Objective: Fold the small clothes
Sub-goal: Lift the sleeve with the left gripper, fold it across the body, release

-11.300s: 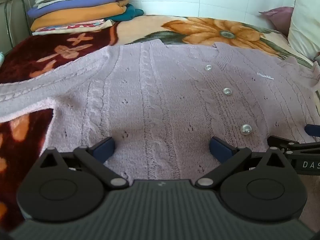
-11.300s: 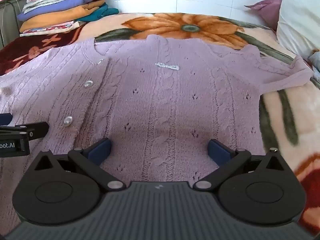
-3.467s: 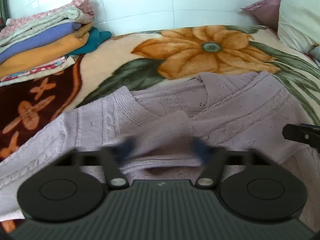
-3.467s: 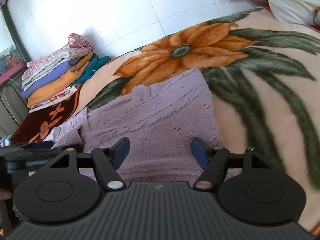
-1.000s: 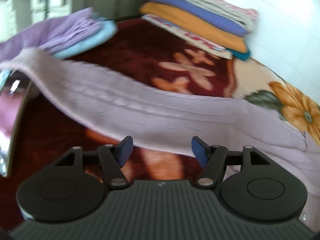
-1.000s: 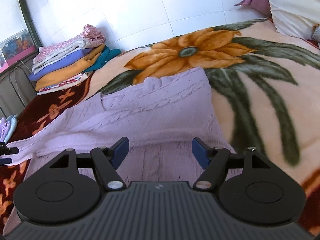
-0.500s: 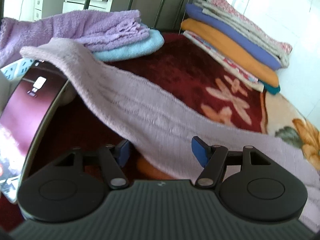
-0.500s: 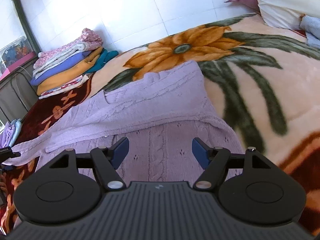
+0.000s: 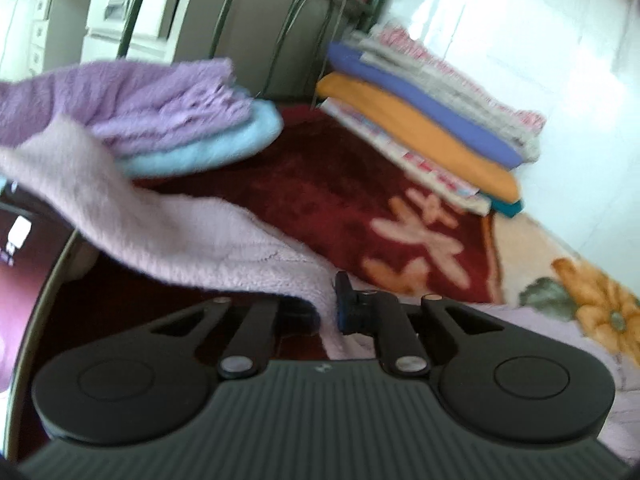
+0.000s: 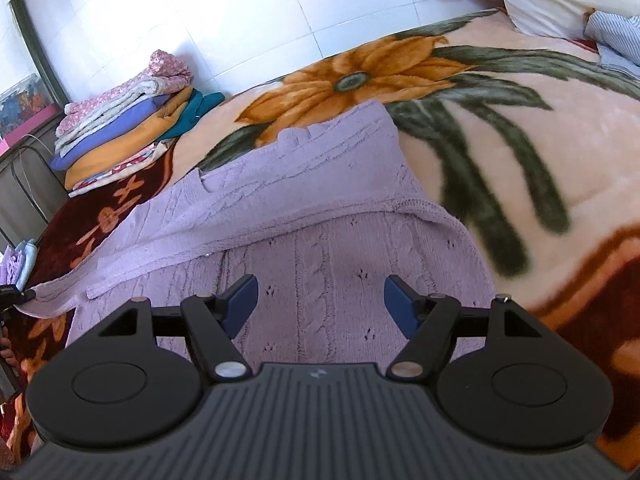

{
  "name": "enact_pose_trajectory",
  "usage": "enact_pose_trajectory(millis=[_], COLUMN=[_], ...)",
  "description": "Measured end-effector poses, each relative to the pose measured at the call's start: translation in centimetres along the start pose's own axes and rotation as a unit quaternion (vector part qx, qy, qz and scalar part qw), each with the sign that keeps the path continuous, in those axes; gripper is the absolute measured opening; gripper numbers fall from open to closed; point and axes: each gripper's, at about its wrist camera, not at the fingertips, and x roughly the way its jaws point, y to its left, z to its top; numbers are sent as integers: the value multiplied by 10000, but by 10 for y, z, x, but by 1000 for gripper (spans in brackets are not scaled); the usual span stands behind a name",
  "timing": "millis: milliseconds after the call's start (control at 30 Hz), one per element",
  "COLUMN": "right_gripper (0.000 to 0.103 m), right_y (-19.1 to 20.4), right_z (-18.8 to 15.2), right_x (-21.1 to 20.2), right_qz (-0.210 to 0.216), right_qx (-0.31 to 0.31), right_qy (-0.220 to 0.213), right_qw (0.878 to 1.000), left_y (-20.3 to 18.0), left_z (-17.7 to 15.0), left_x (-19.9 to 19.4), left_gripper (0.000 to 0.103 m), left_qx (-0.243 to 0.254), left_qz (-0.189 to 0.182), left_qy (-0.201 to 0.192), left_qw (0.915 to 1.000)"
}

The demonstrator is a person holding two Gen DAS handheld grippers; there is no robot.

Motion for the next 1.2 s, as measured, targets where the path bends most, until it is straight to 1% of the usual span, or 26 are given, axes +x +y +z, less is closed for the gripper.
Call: enact_pose_trajectory(millis=[167,333,433,633,767,900,1033,1100,1200], right_gripper=[76,76,76,76,76,76,76,76,76], right_y=[0,-2,-6,-15,-22,-29,-36,-39,-44], right_z=[1,1,2,3,2,2,3,4,4], right_x=[0,-1,-3,-5,-7,-9,-11,-13,-15], right_qz=[9,10,25,81,114,136,176,201,236], right_qx=[-5,40,70,175,275,383,454,492,542], right_qy=[-23,-25,-54,-134,-161,-195,-246,-274,-310], right_qw=[10000,10000,10000,9997,9994,9990,9985,9982,9978], left_y=[-22,-55,-78,-125,-159,-192,-222,-234,-247], left_z=[11,21,22,19,13,-1,-21,-36,-61], left_x=[-22,-39,-47,-56,-59,-62,-58,-55,-44], left_gripper=[10,10,10,10,10,10,10,10,10], left_qx=[184,307,455,554,712,883,1067,1200,1341], left_qz=[-366,-761,-953,-1360,-1644,-1910,-2129,-2193,-2228], left_qy=[-322,-528,-625,-651,-638,-544,-326,-172,173], left_qw=[9986,9952,9924,9870,9817,9761,9707,9681,9655])
